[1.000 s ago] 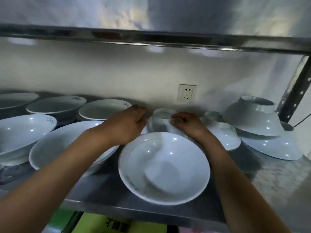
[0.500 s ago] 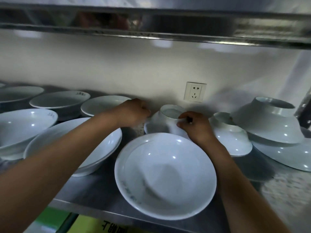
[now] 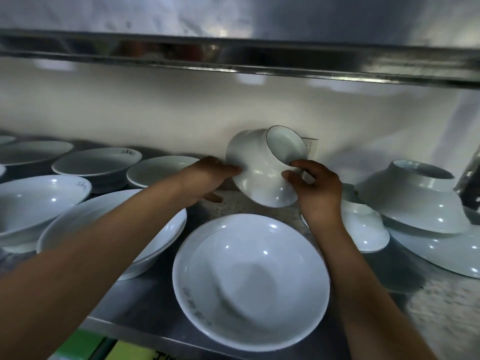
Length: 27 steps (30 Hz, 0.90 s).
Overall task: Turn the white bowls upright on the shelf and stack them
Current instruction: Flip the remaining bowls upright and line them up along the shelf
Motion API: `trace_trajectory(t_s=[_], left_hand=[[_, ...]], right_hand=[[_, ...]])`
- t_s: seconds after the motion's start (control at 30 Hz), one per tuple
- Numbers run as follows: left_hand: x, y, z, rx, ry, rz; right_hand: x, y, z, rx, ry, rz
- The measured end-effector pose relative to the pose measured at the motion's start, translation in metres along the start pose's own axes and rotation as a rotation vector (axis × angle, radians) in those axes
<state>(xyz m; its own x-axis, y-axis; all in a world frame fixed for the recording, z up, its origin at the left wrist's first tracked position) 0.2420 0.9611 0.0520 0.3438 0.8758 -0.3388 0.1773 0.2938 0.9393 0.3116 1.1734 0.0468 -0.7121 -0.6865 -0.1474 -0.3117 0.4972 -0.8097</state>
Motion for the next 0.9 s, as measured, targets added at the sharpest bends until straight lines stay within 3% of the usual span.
trace_trajectory(t_s=[0.1,0.23,0.43,0.6,0.7,0.8,0.9], left_hand=[[0.004,0.007,0.002,0.018,-0.034,0.199],[-0.002,0.019,0.003,0.095,0.063,0.389],[-0.012,0.050,0.012,0.354,0.189,0.227],[-0.003,0.071,0.027,0.786,0.298,-0.499],[0.010,0.071,0.041,1.031,0.329,-0.814],[0.016,0.059,0.036,1.031,0.246,-0.977],[0.021,0.046,0.033,1.039,0.162,-1.099]], right_hand=[[0.001,-0.002,-0.002,-0.032,0.003,-0.039],[0.005,0.004,-0.005,0.033,-0.041,-0.152],[0.011,0.005,-0.001,0.037,-0.106,-0.093],[0.018,0.004,0.000,-0.068,-0.333,0.281],[0.011,0.017,-0.004,0.003,-0.317,0.395],[0.003,0.026,-0.008,0.048,-0.251,0.566],[-0.003,0.026,-0.010,0.083,-0.159,0.535]])
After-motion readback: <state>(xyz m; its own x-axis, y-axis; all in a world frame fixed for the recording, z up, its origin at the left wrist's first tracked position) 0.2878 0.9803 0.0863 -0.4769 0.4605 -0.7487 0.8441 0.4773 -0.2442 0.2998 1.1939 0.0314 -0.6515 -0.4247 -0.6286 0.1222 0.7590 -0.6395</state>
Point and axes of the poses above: each hand's wrist, its own z-axis away from the middle knuckle, its own x-axis out of the palm, y = z × x, the point moved 6 cm from there along -z, towards the middle knuckle, and after that the axes turned 3 degrees about x, right-handed, at the moved point
